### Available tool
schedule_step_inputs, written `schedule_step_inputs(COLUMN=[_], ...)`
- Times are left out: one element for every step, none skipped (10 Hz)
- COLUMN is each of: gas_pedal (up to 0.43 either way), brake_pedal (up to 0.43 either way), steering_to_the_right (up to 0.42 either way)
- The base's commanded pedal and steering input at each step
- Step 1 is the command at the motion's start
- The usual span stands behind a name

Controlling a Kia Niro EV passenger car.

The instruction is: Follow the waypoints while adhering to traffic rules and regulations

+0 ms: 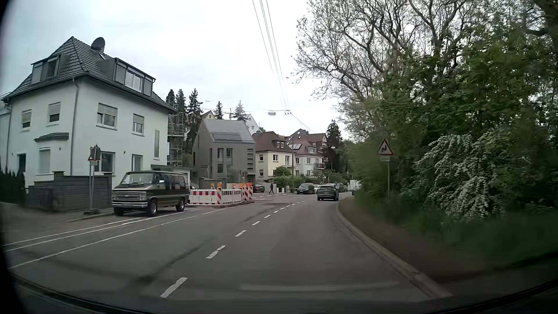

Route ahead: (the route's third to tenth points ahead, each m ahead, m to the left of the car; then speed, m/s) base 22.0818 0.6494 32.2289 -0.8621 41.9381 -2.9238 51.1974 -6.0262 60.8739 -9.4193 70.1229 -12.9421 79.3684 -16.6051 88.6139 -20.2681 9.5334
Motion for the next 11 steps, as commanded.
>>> schedule_step_inputs(gas_pedal=[0.028, 0.028, 0.028, 0.028, 0.028, 0.020, 0.020, 0.020, 0.020, 0.020, 0.020], brake_pedal=[0.000, 0.000, 0.000, 0.000, 0.000, 0.000, 0.000, 0.000, 0.000, 0.000, 0.000], steering_to_the_right=[0.006, 0.006, 0.009, 0.016, 0.016, 0.016, 0.016, 0.018, 0.022, 0.026, 0.028])
